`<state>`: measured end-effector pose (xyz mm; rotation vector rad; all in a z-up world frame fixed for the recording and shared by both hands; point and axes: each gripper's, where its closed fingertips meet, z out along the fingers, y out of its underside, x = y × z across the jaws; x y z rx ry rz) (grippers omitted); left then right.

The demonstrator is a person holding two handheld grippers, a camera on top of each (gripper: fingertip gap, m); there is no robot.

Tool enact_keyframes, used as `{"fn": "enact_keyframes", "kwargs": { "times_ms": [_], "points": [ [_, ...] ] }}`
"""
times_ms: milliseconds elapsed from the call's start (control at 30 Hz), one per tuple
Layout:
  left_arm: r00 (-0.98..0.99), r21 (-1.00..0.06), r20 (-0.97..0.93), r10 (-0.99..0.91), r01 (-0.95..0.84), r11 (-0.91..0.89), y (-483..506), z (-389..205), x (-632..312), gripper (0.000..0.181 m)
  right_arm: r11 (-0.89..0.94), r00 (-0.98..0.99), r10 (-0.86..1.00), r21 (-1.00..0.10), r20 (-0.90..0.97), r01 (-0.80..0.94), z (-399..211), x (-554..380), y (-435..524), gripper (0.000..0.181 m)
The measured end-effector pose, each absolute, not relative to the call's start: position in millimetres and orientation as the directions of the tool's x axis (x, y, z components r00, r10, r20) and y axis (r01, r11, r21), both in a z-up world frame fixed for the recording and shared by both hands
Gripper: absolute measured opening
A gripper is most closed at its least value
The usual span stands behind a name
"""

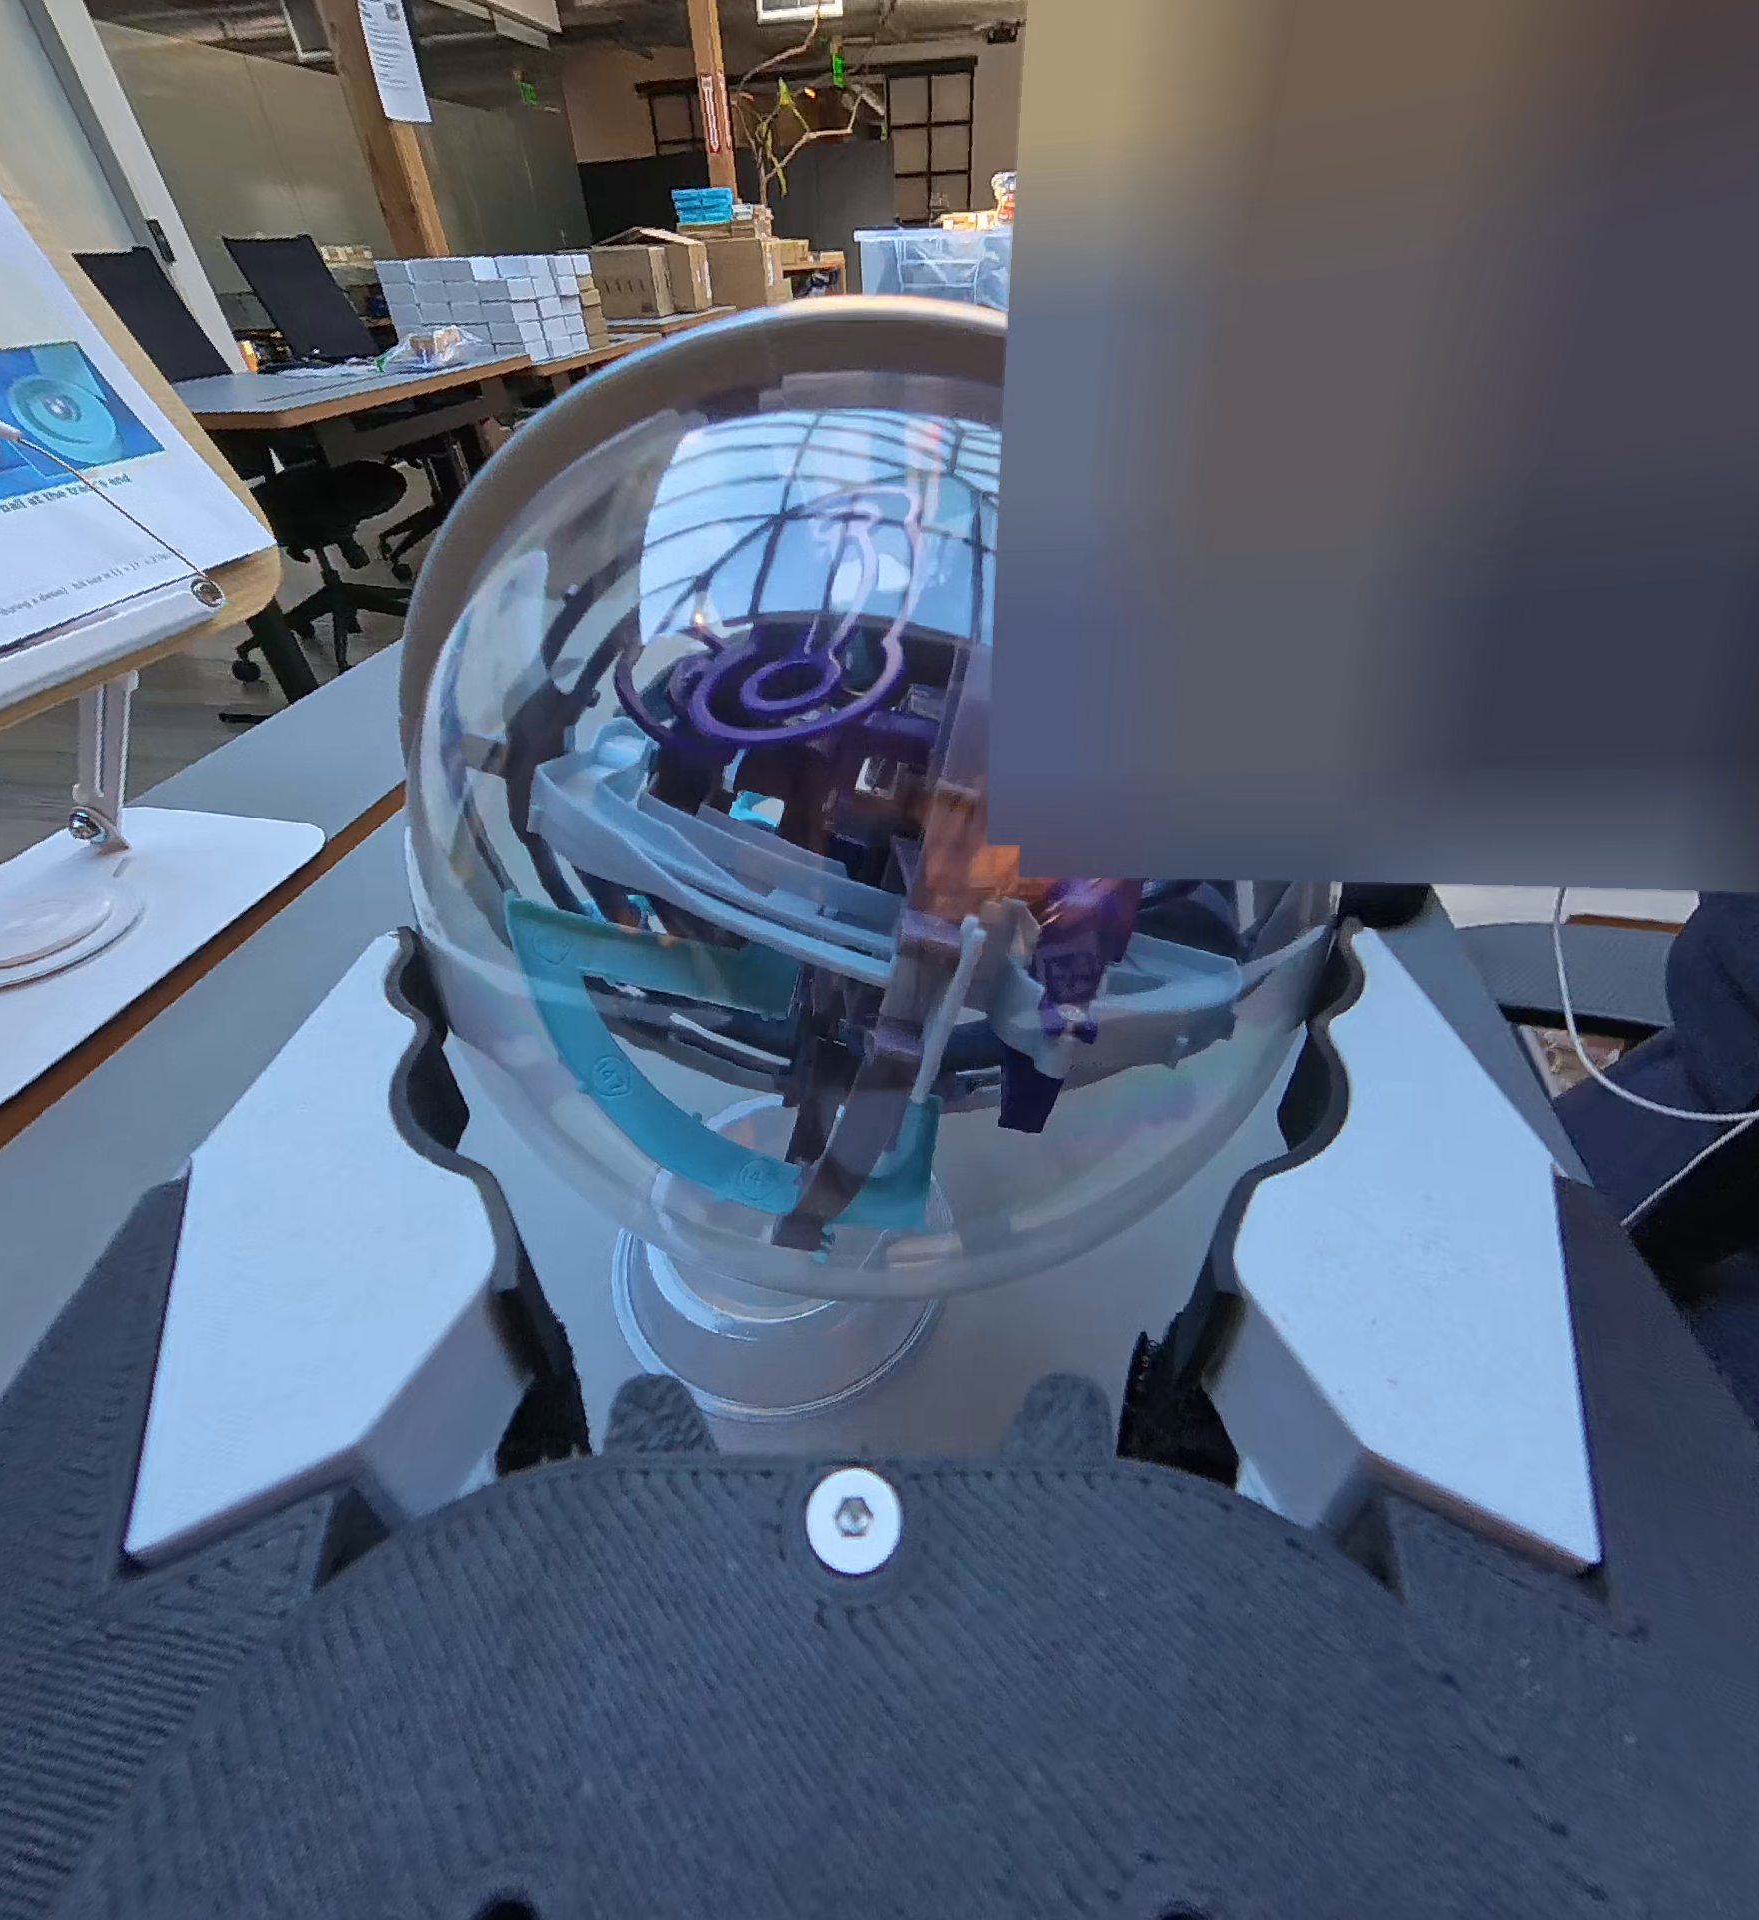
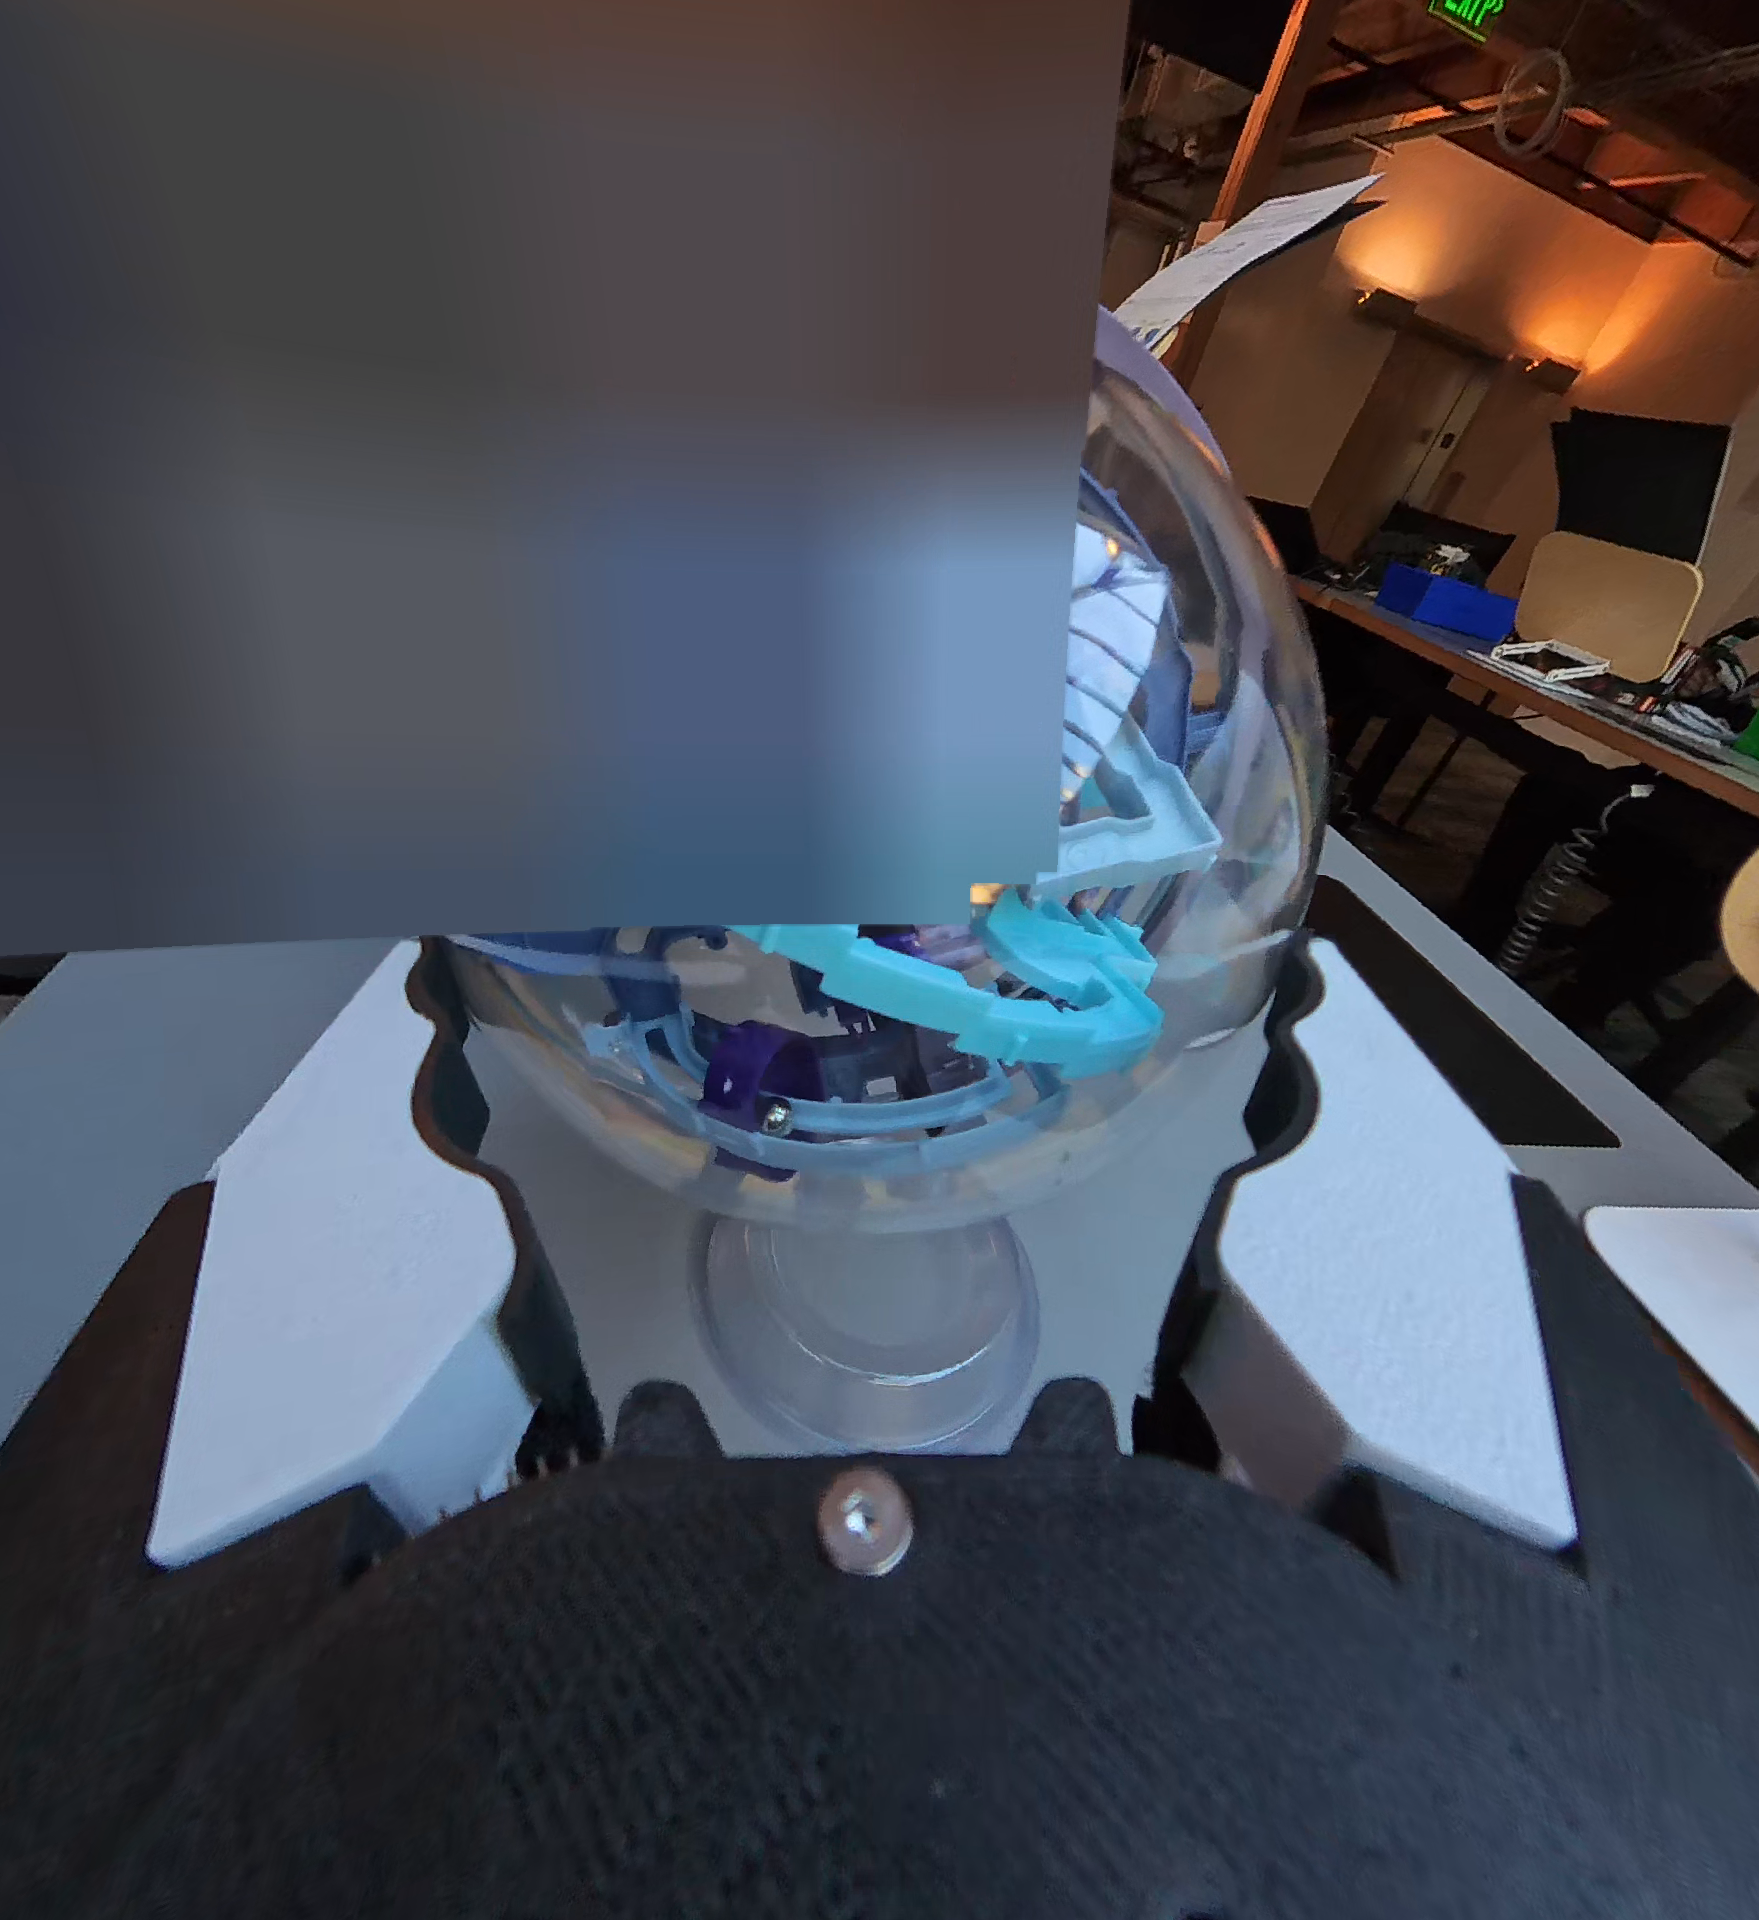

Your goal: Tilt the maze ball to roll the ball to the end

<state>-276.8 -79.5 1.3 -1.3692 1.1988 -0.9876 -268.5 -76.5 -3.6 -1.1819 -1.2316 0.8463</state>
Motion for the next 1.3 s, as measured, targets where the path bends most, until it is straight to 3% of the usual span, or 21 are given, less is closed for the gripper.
{"fn": "enact_keyframes", "kwargs": {
  "times_ms": [700,1300],
  "points": [
    [0.205,-0.933,-0.309,-0.929,-0.253,0.255,-92,-21,-279,0.158,0.49,0.127,0.84,-0.839,0.527,0.238,-17,-268,-88,0.15],
    [0.226,-0.89,-0.401,-0.888,-0.326,0.319,-55,-60,-287,0.159,0.579,0.079,0.764,-0.735,0.64,0.352,-48,-273,-54,0.15]
  ]
}}
